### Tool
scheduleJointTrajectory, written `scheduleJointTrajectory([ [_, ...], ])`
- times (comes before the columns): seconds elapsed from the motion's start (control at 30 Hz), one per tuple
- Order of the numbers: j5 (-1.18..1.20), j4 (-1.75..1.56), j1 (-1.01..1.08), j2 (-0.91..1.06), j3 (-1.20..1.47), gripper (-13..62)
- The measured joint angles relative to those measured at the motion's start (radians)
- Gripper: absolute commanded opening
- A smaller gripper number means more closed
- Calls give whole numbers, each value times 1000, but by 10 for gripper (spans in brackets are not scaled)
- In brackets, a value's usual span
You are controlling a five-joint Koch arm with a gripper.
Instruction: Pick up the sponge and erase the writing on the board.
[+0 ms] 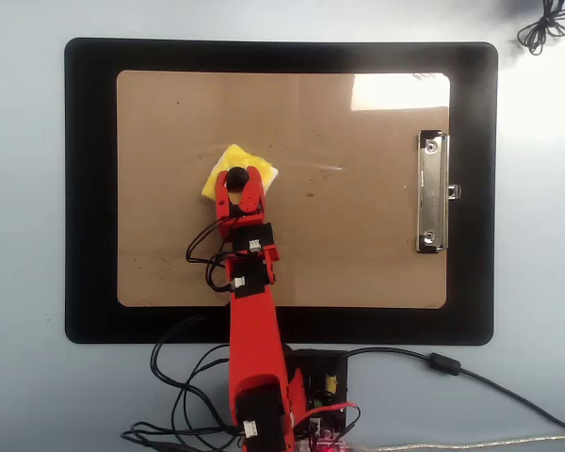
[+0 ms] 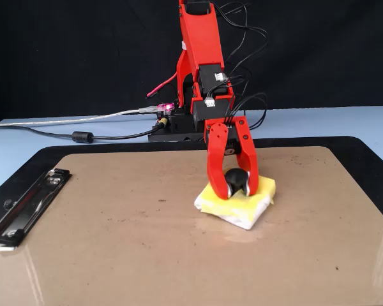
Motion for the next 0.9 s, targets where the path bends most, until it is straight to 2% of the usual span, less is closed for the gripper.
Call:
scheduleJointTrajectory([
  [0.07,-2,-6,-5,78,101,-81],
  [0.2,-3,-3,-3,443,479,-81],
  [0.27,3,28,-2,543,515,-81],
  [0.37,2,31,-34,497,479,-81],
  [0.53,-3,6,-69,83,74,-81],
  [0.63,-15,2,-67,-23,2,-81],
  [0.73,-17,-5,-71,44,84,-81],
  [0.9,-17,-3,-71,477,508,-81],
])
